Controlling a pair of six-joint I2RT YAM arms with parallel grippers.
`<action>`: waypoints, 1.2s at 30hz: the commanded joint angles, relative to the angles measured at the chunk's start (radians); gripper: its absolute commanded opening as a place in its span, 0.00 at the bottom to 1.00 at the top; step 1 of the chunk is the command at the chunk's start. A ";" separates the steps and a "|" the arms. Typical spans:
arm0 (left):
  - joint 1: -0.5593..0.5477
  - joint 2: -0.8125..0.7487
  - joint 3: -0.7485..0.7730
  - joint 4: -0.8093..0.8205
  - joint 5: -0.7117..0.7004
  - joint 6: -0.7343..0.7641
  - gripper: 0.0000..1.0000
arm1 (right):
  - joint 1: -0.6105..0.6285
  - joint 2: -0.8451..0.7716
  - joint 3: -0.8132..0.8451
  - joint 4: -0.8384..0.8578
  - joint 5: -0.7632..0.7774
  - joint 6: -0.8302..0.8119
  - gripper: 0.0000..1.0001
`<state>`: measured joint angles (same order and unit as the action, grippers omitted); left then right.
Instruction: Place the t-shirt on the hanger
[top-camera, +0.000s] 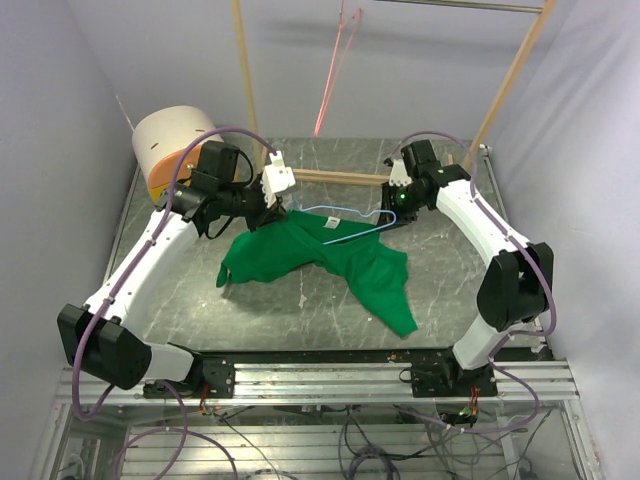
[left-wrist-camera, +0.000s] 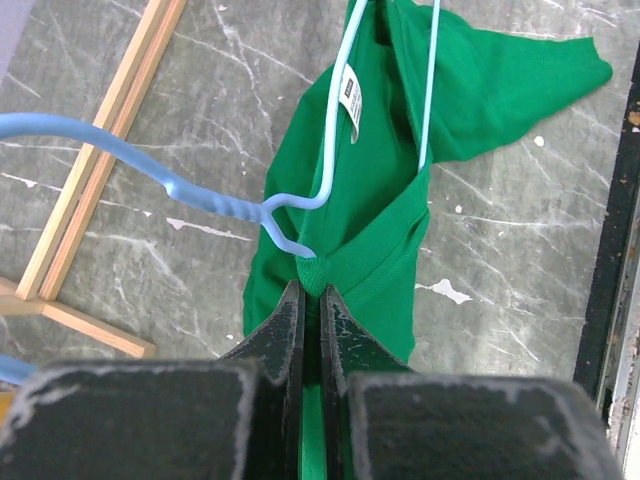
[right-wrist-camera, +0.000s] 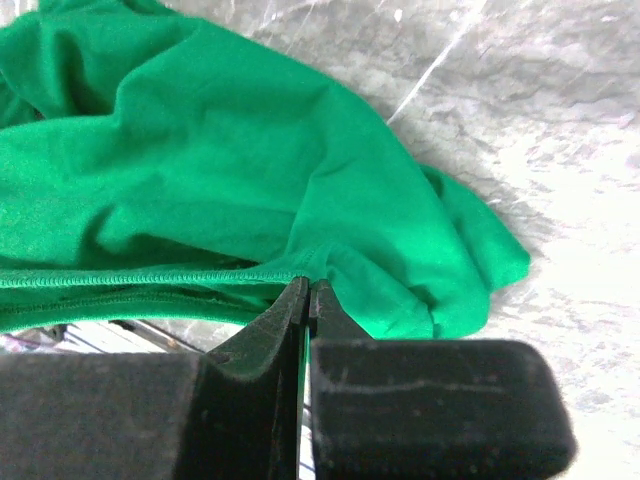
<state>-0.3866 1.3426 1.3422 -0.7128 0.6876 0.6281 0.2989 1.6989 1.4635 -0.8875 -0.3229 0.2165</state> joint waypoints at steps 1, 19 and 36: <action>0.015 -0.009 0.002 0.052 -0.064 -0.007 0.07 | -0.015 -0.062 0.009 0.044 0.090 0.036 0.00; 0.005 0.076 0.047 0.125 -0.285 -0.024 0.07 | -0.022 -0.134 0.172 -0.024 0.171 0.081 0.00; -0.066 0.060 0.056 0.003 -0.250 0.075 0.07 | -0.021 -0.088 0.308 -0.076 0.280 0.043 0.00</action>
<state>-0.4492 1.4193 1.3670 -0.6697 0.4503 0.6724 0.2871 1.5909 1.6836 -0.9463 -0.1101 0.2859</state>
